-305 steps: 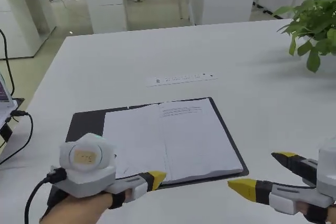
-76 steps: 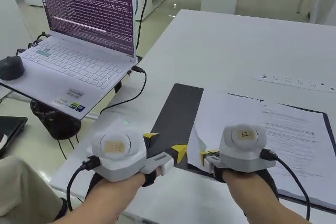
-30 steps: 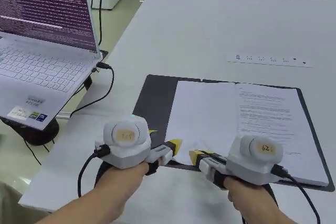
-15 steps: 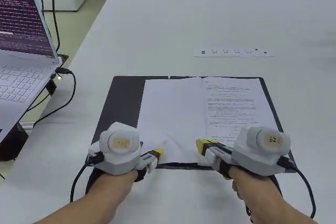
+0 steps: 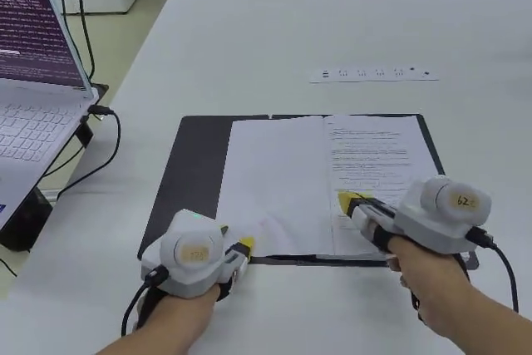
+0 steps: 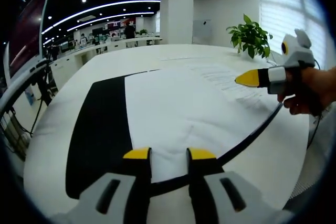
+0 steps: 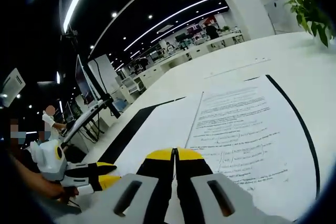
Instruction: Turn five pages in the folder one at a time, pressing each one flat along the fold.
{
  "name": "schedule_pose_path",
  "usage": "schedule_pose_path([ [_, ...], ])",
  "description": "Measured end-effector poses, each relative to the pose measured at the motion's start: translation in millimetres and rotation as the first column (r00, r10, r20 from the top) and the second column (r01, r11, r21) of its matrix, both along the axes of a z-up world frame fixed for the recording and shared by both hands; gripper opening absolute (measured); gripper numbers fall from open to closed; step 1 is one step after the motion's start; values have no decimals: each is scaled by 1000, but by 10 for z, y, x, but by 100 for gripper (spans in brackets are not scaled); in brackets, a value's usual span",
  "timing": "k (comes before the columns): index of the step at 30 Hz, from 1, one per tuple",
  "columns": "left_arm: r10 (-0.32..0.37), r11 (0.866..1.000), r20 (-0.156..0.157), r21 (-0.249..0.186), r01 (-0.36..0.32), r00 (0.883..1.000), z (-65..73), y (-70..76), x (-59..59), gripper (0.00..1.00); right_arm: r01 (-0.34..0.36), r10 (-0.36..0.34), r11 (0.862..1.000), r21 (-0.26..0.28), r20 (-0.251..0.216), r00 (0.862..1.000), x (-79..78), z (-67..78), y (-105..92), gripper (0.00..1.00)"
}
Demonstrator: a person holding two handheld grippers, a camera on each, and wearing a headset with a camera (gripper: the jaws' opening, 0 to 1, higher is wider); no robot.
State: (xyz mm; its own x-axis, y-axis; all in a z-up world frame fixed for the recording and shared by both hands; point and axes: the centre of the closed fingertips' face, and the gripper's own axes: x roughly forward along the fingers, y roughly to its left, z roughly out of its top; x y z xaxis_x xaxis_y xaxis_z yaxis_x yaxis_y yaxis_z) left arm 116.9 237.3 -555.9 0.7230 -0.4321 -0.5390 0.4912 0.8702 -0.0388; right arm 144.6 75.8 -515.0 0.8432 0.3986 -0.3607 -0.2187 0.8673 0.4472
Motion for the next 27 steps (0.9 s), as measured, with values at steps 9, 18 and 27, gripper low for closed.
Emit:
schedule_pose_path([
  [9, 3, 1000, 24, -16, -2, 1000, -1, 4, 5, 25, -18, 18, 1000, -8, -13, 1000, 350, -125, 76, 0],
  [18, 7, 1000, 34, -26, -6, 999, 6, 4, 1, 25, -8, 7, 1000, -10, -38, 999, 575, -275, 80, 0],
  [27, 11, 999, 43, -34, -9, 999, 8, 4, 2, 25, 20, -20, 1000, 4, -37, 999, 863, -268, 53, 0],
])
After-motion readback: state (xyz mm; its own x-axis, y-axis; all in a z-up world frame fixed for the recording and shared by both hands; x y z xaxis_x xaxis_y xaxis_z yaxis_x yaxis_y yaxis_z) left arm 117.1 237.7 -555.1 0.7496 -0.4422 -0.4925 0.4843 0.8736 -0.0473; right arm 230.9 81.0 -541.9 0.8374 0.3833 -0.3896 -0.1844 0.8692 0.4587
